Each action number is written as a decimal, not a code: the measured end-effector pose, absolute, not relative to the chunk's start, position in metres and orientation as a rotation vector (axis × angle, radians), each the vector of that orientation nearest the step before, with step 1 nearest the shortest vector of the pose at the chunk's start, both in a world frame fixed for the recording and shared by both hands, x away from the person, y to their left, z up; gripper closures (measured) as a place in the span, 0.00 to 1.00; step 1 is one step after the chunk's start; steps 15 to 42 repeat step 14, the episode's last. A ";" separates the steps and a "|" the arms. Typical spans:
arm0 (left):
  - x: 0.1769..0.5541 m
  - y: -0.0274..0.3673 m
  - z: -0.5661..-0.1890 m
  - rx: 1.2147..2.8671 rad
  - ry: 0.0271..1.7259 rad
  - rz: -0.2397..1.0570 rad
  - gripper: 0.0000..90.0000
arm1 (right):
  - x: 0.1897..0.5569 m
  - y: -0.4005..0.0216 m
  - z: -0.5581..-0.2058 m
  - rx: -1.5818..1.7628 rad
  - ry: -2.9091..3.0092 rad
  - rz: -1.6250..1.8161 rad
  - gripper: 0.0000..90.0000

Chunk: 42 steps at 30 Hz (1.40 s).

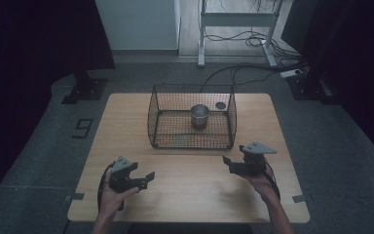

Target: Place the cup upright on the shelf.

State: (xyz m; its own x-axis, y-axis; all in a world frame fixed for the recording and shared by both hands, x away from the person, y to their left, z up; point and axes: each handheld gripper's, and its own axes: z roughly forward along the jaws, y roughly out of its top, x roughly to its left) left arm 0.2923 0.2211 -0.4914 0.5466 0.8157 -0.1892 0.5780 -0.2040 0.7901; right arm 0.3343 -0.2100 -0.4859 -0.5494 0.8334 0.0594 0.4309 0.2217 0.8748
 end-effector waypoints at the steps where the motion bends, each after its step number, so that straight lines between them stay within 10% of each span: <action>1: 0.292 0.221 -0.492 1.901 1.137 0.340 0.18 | 0.333 -0.214 -0.493 1.182 2.082 1.264 0.20; 42: 0.293 0.224 -0.492 1.896 1.144 0.343 0.18 | 0.335 -0.215 -0.505 1.210 2.087 1.227 0.19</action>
